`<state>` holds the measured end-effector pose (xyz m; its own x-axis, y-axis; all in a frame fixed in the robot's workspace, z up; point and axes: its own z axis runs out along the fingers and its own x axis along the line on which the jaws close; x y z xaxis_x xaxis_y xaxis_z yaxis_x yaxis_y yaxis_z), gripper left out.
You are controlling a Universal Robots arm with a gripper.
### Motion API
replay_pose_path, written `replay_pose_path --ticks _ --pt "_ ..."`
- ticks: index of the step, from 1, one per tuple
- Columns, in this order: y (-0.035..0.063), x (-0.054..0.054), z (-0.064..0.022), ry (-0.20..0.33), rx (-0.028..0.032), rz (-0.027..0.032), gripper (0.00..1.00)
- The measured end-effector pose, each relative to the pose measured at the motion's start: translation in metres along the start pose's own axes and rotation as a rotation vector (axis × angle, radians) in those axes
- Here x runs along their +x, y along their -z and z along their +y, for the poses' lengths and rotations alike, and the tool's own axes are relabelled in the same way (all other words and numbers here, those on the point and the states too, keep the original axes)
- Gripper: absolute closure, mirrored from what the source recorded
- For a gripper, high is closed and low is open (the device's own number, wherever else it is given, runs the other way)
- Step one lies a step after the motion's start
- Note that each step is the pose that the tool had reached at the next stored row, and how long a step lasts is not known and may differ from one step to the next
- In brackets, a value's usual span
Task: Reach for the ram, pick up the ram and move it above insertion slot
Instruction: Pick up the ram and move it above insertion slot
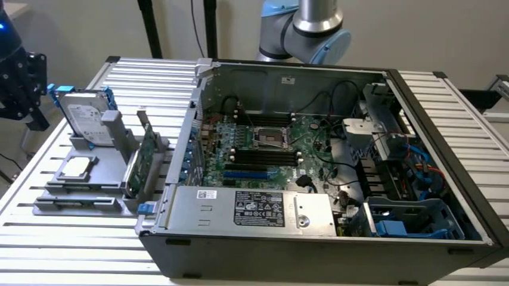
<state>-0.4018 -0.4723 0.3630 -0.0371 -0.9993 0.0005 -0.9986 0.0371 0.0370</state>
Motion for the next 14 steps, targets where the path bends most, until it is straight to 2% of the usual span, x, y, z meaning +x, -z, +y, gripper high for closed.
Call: replay_pose_path --ticks 8,14 --pt "-0.0001 0.0 0.0 0.144 0.0023 0.0047 0.89" --pt "-0.0001 0.0 0.0 0.174 0.0028 0.0057 0.89"
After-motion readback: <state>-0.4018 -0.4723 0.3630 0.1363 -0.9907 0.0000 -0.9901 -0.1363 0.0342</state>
